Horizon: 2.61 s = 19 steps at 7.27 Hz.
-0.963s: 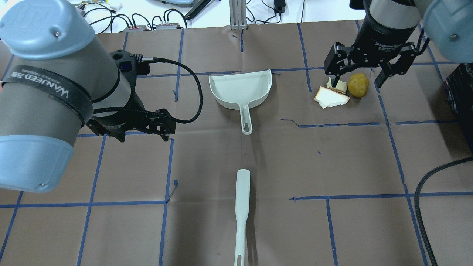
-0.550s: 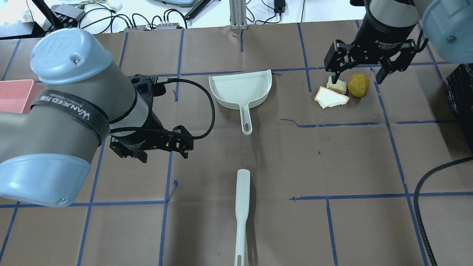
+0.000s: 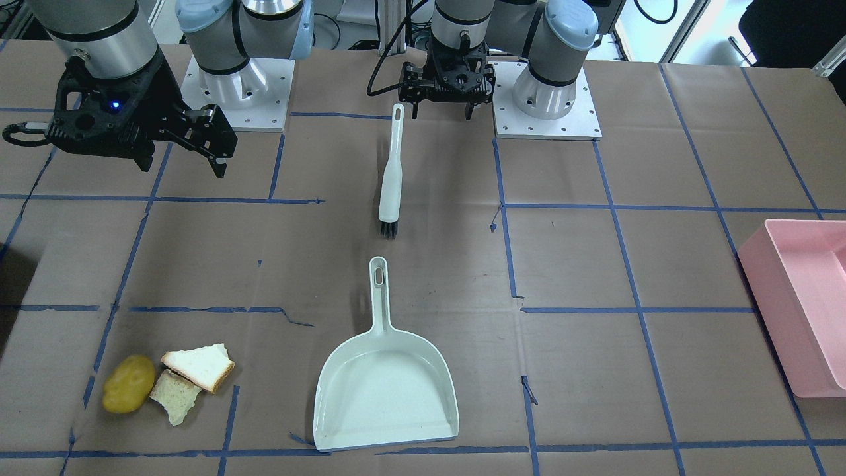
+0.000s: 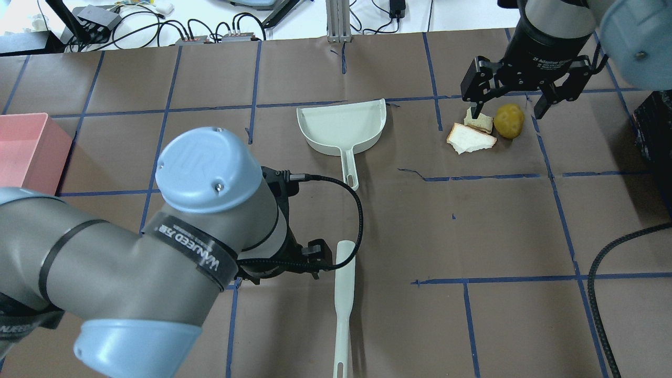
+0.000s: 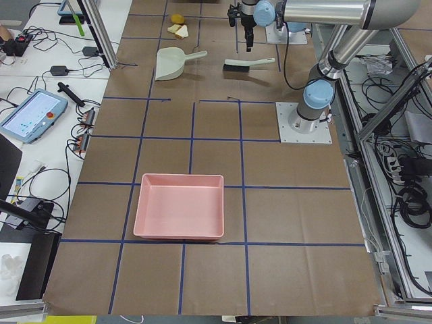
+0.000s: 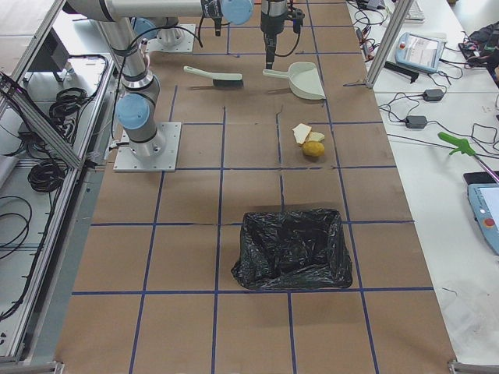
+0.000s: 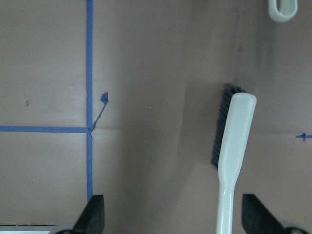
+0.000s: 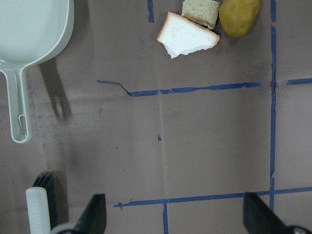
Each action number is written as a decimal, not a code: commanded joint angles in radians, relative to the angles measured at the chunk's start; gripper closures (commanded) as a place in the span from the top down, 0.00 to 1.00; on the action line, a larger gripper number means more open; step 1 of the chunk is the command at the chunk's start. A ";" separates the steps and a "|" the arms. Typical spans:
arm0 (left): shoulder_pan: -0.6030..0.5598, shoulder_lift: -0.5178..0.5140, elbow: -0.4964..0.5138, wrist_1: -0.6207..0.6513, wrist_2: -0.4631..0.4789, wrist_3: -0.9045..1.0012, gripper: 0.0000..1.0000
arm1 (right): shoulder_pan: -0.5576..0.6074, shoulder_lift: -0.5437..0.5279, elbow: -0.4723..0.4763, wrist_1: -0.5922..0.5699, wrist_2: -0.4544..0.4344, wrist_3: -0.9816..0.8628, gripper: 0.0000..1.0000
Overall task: Sweep and dump trash in nearest bin
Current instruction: 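Move the left gripper down over the white brush handle, then close the left gripper on the white brush handle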
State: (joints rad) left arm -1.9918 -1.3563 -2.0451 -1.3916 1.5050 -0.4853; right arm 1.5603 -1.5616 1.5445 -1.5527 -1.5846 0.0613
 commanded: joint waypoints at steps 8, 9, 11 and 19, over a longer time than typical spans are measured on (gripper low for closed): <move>-0.220 -0.154 -0.234 0.494 -0.034 -0.238 0.97 | 0.000 0.000 0.000 -0.003 0.008 -0.002 1.00; -0.252 -0.162 -0.236 0.526 -0.022 -0.262 0.97 | 0.000 0.000 0.000 -0.003 0.008 -0.002 1.00; -0.286 -0.139 -0.269 0.539 0.038 -0.263 0.97 | 0.000 0.000 0.000 -0.003 0.008 -0.002 1.00; -0.301 -0.162 -0.414 0.813 0.040 -0.253 0.79 | 0.000 0.000 0.000 -0.007 0.009 -0.011 1.00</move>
State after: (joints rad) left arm -2.2910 -1.5201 -2.4515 -0.5757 1.5467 -0.7380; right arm 1.5601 -1.5616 1.5447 -1.5590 -1.5760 0.0506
